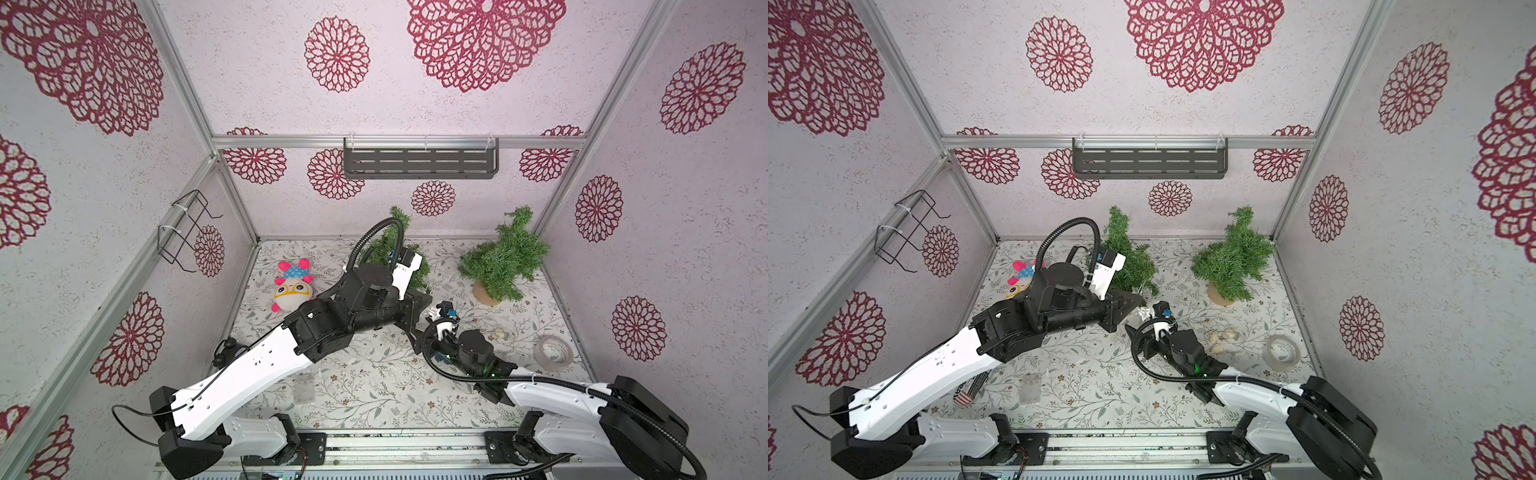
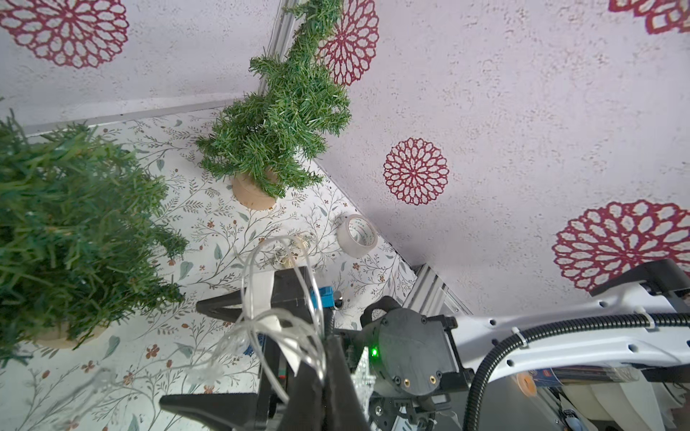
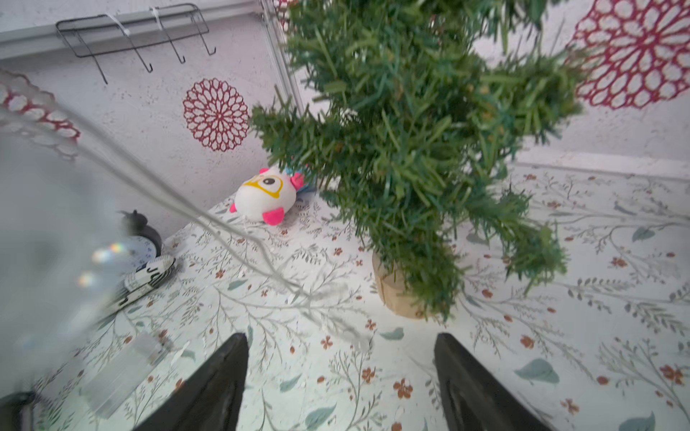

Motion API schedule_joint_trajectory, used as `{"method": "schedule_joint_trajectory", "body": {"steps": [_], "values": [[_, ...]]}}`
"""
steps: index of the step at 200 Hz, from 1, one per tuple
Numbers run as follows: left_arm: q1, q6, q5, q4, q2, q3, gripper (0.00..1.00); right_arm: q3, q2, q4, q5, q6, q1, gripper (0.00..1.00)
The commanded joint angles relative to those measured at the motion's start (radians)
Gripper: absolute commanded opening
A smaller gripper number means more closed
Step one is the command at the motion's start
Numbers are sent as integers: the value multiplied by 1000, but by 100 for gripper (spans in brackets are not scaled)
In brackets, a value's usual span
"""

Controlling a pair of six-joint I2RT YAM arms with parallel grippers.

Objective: Wrap string light around the christmas tree
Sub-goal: Pick up the light string from the center of the board.

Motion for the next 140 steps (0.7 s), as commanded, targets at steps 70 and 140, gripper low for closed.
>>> {"method": "schedule_joint_trajectory", "body": {"steps": [70,140], "values": [[3,80,-3,53,1,34,0,102,126,244,22,-53,5,74],[58,65,15,95,-49,-24,0,47,49,194,96,-36,-4,17]]}}
